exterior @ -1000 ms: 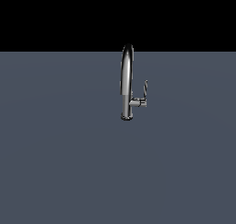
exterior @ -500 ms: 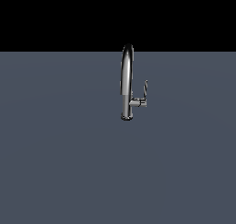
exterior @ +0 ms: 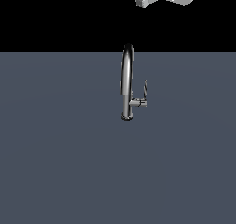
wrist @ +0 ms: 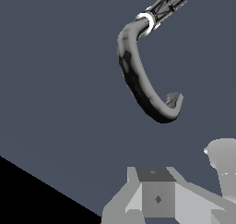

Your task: Turn on the faucet by rotating a designated handle.

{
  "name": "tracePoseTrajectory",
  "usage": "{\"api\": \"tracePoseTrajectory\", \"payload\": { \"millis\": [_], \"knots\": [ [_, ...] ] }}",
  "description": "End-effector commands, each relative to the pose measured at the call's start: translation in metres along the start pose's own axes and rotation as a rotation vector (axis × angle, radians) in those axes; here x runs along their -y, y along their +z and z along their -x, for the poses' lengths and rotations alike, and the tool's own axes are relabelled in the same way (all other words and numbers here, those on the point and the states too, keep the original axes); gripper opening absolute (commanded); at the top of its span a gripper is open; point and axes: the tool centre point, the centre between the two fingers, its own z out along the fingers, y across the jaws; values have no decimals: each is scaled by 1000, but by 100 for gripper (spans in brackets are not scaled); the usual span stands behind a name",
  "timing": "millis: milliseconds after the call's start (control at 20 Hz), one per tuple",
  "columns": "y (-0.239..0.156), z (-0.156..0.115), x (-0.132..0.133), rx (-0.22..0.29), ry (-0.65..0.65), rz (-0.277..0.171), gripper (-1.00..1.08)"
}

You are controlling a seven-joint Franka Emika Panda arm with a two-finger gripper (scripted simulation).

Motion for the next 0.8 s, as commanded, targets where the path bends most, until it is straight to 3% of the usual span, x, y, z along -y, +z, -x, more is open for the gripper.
{"api": "tracePoseTrajectory", "payload": {
  "millis": [0,750],
  "knots": [
    [1,-18,1,38,41,-43,-100],
    [24,-134,-12,300,325,-334,-100]
  ]
}}
